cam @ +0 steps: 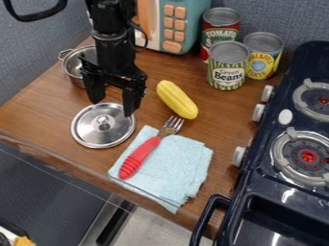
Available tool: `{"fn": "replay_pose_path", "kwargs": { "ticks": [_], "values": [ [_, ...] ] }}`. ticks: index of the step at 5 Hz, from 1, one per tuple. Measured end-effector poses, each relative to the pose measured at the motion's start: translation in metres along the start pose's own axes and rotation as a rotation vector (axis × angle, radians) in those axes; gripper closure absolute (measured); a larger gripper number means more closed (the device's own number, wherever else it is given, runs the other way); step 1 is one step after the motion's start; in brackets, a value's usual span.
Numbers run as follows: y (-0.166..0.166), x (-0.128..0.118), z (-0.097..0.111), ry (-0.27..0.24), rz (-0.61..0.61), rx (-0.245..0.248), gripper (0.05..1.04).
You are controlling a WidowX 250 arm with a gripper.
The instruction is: Cover the pot with the lid
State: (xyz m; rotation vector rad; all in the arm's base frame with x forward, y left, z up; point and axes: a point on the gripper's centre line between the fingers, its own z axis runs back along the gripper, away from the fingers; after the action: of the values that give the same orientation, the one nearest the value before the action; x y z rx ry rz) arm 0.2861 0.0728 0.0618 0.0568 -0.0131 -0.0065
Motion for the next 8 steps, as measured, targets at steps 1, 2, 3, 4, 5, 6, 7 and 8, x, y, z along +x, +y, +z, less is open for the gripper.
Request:
{"fn": "replay_pose_path", "kwargs": {
  "ticks": [1, 2, 3, 4, 5, 6, 7, 8],
  "values": [
    [-0.001, -0.003, -0.009, 0.031, -0.002, -0.007, 0.083],
    [-0.002, -0.003, -0.014, 0.048, -0.007, -0.011, 0.084],
    [-0.001, -0.002, -0.022, 0.077, -0.012, -0.015, 0.083],
    [0.003, 0.0, -0.025, 0.088, 0.004, -0.016, 0.084],
    [0.005, 0.0, -0.03, 0.106, 0.008, -0.011, 0.083],
    [0.01, 0.0, -0.034, 0.123, 0.018, -0.007, 0.084],
    [0.017, -0.001, -0.04, 0.149, 0.042, -0.01, 0.084],
    [0.026, -0.003, -0.053, 0.2, 0.078, -0.024, 0.084]
  ]
}}
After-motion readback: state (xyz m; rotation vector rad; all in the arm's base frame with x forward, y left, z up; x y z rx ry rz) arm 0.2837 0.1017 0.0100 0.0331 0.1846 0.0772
